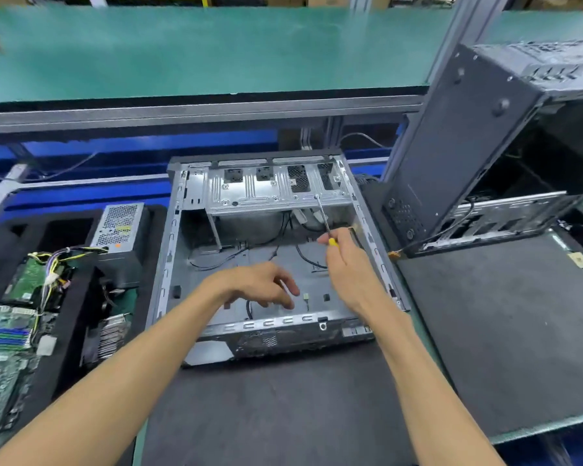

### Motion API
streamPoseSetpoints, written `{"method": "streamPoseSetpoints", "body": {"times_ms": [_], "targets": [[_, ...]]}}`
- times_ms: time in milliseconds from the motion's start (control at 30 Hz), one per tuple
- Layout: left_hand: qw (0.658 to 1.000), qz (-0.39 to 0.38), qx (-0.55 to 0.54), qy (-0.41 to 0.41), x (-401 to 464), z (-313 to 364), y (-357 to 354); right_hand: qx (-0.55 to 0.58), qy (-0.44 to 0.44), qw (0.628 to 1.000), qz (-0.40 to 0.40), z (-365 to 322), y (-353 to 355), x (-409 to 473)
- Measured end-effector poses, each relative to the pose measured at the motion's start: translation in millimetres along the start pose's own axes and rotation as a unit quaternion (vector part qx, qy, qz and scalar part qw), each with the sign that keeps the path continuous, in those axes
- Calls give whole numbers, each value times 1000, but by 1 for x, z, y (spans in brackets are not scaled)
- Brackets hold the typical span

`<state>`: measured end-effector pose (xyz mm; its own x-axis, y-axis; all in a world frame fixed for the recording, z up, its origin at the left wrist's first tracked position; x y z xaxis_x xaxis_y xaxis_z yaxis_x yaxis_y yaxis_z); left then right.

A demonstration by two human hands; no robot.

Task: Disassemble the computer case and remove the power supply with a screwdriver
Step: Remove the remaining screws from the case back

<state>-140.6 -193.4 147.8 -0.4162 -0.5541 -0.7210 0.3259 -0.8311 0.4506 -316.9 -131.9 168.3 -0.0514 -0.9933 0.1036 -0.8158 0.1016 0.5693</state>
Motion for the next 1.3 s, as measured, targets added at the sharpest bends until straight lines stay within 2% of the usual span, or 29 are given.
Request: {"method": "streamPoseSetpoints", "body": {"times_ms": [67,200,300,367,433,467,533,600,633,700,767,800,900,967,1033,1167,1200,1300], "targets": [[998,9,59,21,7,-3,1,-23,5,999,-48,3,-3,6],[973,128,151,123,14,-21,8,-88,43,989,-107,7,-10,8],[966,59,154,201,15,-33,5,-104,48,983,-140,11,-13,7],[972,21,109,206,17,-40,3,-116,43,979,-162,13,-16,7],[975,16,87,204,18,-45,1,-126,37,975,-178,14,-18,8],[974,28,102,202,18,-47,1,-127,34,974,-182,14,-19,8],[965,109,176,162,19,-48,-1,-119,31,978,-169,15,-19,9],[968,190,158,28,19,-37,-3,-93,17,988,-126,15,-17,10],[977,176,109,-43,18,-28,-5,-77,8,992,-104,16,-15,11],[991,51,49,-114,18,-10,-9,-53,-5,996,-76,14,-11,11],[990,-91,71,-83,20,0,-16,-34,-12,997,-66,14,-10,10],[985,-139,87,-51,20,2,-18,-25,-15,997,-65,14,-9,9],[978,-188,95,14,23,1,-19,-8,-27,998,-59,13,-7,6],[977,-180,110,13,24,3,-19,-6,-33,998,-53,13,-6,4],[982,-139,127,-4,27,4,-21,-12,-35,998,-55,13,-6,3],[988,42,138,-56,37,-2,-18,-54,-32,993,-96,13,-9,4],[986,60,145,-57,38,-4,-17,-59,-32,993,-102,12,-10,4],[991,19,125,-52,39,-9,-20,-60,-33,992,-105,12,-10,3]]}}
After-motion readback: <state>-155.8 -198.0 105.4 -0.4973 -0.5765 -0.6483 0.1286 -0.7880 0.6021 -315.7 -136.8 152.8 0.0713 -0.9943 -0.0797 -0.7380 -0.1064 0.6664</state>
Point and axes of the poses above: each hand's wrist, its own x-axis towards the middle knuckle, its own y-axis out of the back of the hand, z = x × y, the point moved 1 cm from there along x, towards the middle knuckle, and after that the axes turned 10 degrees about y, right-handed, at the moved point
